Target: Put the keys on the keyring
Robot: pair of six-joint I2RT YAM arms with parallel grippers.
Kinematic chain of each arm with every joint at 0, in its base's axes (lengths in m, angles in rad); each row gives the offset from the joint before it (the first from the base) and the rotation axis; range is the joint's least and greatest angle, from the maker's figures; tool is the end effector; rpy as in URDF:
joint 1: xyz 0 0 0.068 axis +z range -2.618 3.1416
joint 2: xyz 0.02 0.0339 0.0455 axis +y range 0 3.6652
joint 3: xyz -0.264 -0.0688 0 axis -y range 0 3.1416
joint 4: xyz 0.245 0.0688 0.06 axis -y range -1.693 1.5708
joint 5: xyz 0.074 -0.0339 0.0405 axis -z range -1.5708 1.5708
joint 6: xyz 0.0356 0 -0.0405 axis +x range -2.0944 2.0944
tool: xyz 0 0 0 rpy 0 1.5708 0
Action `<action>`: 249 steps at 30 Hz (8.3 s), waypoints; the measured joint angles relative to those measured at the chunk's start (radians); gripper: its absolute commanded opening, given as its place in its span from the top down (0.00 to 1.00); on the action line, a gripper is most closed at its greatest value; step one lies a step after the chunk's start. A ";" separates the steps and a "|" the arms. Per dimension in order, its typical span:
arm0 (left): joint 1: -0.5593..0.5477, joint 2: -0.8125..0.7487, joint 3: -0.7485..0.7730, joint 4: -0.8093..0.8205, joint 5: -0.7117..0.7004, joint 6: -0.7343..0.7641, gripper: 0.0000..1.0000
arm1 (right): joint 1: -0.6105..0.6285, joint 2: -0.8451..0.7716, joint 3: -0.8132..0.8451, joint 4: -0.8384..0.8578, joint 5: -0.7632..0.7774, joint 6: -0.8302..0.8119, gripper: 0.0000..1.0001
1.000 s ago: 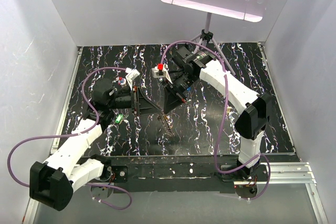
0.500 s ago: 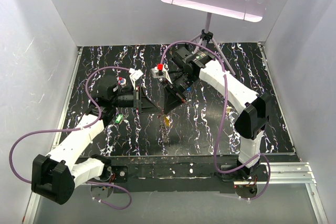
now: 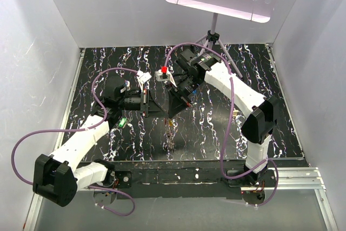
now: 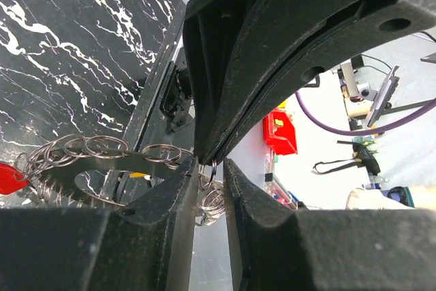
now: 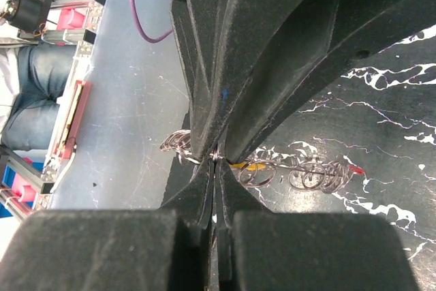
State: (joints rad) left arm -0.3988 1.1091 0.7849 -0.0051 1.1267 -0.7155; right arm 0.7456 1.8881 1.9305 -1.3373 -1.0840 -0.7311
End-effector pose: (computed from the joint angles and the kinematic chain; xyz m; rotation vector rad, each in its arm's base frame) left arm 0.2071 -0.1221 0.2998 0.5579 2.0489 -1.7692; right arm 0.2500 0.2737 0.3474 -1.8284 1.7001 1.5006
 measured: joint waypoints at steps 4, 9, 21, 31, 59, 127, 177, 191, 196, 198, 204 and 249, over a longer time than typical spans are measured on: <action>-0.003 0.000 0.005 -0.027 0.000 0.014 0.81 | 0.001 0.000 0.000 0.000 0.000 0.003 0.99; -0.004 0.011 0.020 -0.058 0.004 0.035 0.94 | 0.002 0.001 0.000 -0.001 0.000 0.010 0.99; -0.003 0.028 0.048 -0.118 0.006 0.092 1.00 | 0.001 0.004 0.000 -0.018 -0.004 0.023 0.59; 0.005 -0.116 -0.123 0.256 -0.103 -0.086 1.00 | -0.018 -0.001 0.074 -0.052 -0.031 0.017 0.57; -0.004 -0.209 -0.408 1.050 -0.566 -0.508 1.00 | -0.125 -0.125 0.034 0.310 -0.093 0.573 0.65; -0.016 -0.160 -0.514 1.249 -0.576 -0.463 1.00 | -0.091 -0.319 -0.204 0.402 -0.114 0.495 0.65; -0.016 -0.208 -0.533 1.293 -0.540 -0.406 1.00 | -0.090 -0.330 -0.409 0.676 -0.232 0.725 0.65; -0.016 -0.190 -0.533 1.300 -0.530 -0.404 1.00 | -0.080 -0.286 -0.367 0.722 -0.145 0.846 0.67; -0.016 -0.189 -0.533 1.300 -0.524 -0.404 1.00 | -0.072 -0.278 -0.367 0.742 -0.130 0.884 0.67; -0.016 -0.189 -0.533 1.300 -0.523 -0.404 1.00 | -0.068 -0.277 -0.363 0.743 -0.130 0.893 0.67; -0.016 -0.183 -0.533 1.300 -0.513 -0.407 1.00 | -0.056 -0.243 -0.301 0.742 -0.122 0.910 0.69; -0.016 -0.201 -0.533 1.299 -0.526 -0.403 1.00 | -0.037 -0.229 -0.281 0.708 -0.077 0.859 0.99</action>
State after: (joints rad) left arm -0.4145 0.9081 0.2516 1.2942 0.6010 -1.1187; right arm 0.7082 1.6596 1.6497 -0.6289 -1.1610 0.1284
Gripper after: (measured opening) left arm 0.010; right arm 0.022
